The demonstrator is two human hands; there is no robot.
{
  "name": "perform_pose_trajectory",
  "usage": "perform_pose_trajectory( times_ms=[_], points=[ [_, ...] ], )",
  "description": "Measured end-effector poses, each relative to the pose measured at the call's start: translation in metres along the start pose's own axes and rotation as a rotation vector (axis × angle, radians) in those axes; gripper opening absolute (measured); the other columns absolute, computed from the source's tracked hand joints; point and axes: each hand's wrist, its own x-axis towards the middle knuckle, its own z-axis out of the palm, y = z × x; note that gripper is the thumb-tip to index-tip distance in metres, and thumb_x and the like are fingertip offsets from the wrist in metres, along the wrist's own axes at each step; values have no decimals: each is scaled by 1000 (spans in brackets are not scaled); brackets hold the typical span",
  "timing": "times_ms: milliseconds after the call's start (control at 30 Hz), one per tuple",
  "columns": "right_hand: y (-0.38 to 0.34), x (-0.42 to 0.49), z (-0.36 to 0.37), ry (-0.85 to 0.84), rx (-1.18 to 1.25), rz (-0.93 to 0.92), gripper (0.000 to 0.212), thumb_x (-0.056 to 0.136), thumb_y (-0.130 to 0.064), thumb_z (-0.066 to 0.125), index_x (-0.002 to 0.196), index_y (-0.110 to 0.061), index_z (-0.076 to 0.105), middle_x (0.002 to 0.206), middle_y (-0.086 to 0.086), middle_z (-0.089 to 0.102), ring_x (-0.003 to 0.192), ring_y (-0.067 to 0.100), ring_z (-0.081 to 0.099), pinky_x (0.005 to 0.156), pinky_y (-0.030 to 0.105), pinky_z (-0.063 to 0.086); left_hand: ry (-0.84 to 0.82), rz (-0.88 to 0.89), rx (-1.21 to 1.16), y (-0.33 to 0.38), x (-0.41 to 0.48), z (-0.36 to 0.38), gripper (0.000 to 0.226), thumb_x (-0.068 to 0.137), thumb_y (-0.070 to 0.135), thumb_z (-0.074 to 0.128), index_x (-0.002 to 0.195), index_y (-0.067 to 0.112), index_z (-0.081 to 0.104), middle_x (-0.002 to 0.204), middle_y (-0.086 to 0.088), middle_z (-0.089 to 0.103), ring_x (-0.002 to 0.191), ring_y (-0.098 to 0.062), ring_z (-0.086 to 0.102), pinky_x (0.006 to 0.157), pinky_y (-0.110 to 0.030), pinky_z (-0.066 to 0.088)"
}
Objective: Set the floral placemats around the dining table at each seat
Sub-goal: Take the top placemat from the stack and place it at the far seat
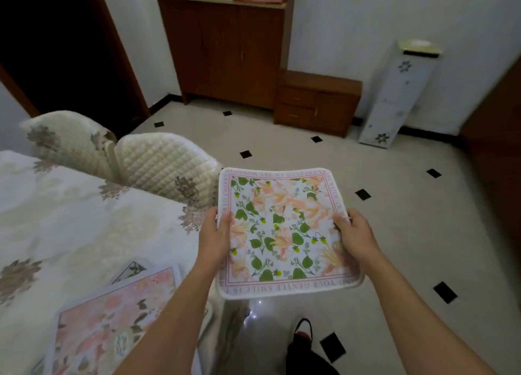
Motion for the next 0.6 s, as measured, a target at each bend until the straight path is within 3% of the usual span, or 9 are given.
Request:
perform_pose_trajectory(
  times_ms=[67, 200, 333, 600],
  points=[
    [3, 9, -9, 32, -4, 10, 18, 100, -31, 51, 105, -15, 59, 97, 4, 71, 83, 20, 69, 66, 32, 52, -35, 6, -16, 6, 7, 15, 20, 102, 33, 49, 107, 16, 58, 100, 0, 70, 90, -18, 70, 74, -36, 58],
    [10, 37, -19, 59, 13, 46, 15, 99, -34, 51, 101, -21, 59, 96, 3, 72, 83, 23, 72, 76, 43, 59, -56, 27, -13, 15, 30, 42, 16, 102, 28, 49, 105, 15, 57, 95, 2, 70, 83, -12, 71, 60, -20, 55],
    [9, 83, -18, 64, 16, 65, 16, 100, -33, 50, 101, -21, 59, 95, 4, 71, 82, 23, 71, 72, 40, 58, -65, 9, 0, 22, 66, 69, 18, 102, 32, 49, 107, 17, 57, 99, 0, 71, 85, -16, 73, 71, -37, 61],
    [-18, 227, -21, -3, 40, 64, 14, 101, -32, 50, 101, -21, 58, 94, 2, 71, 82, 21, 72, 69, 35, 56, -38, -53, 32, 43, 178, 142, 11, 102, 38, 47, 100, 30, 55, 95, -1, 73, 76, -15, 75, 71, -45, 63]
  ],
)
